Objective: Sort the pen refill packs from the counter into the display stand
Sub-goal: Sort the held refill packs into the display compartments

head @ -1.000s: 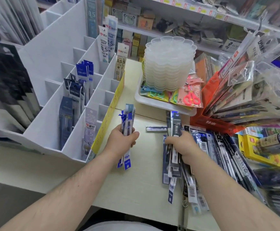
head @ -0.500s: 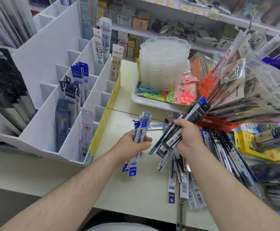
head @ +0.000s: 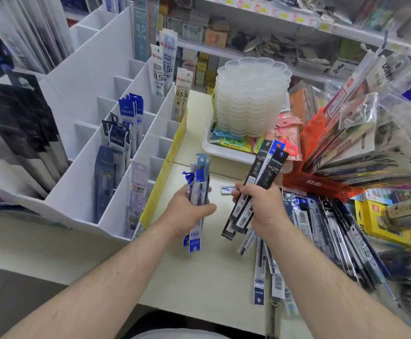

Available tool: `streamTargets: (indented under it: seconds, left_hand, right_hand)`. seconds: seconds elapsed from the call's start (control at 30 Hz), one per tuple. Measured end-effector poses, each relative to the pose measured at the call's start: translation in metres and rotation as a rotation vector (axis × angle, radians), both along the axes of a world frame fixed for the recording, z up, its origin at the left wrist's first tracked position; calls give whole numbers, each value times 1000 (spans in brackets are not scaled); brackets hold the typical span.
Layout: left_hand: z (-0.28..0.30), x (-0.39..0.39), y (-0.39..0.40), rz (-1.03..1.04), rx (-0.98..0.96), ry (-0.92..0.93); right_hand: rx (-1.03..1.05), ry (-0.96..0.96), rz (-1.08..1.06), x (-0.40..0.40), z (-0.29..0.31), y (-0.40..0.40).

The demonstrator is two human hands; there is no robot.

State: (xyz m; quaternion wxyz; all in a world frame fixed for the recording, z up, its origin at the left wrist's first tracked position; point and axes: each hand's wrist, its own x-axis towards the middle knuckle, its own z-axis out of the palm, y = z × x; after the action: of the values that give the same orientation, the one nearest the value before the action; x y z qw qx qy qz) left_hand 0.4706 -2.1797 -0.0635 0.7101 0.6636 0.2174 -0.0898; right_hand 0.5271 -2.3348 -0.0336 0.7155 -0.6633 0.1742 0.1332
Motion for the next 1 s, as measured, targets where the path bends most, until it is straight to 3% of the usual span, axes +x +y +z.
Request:
streamTargets:
  seconds: [0.13,0.27,0.53,0.67,0.83,0.9,1.0]
  left_hand:
    - [0,5,3,153,169,-215]
    - [3,8,5,151,338,-455]
    - [-31,-7,3,148,395,-322]
    - [-27,-5,2,198,224,-187]
    - [-2,-2,0,123,-30,-78]
    - [8,-6,-6,145,-212,-39]
    - [17,-7,-8,181,-326,2]
  right_hand:
    - [-161,-223,19,-9,-1,19]
    - [-149,-333,39,-17,-15,34]
    - [-275,-180,114,-36,-60,33]
    - [-348,-85,162,-42,-59,33]
    - [-195,-32,191,-36,-19,34]
    - [-178,-31,219,-37,-5,35]
    - [-190,-17,192,-38,7,35]
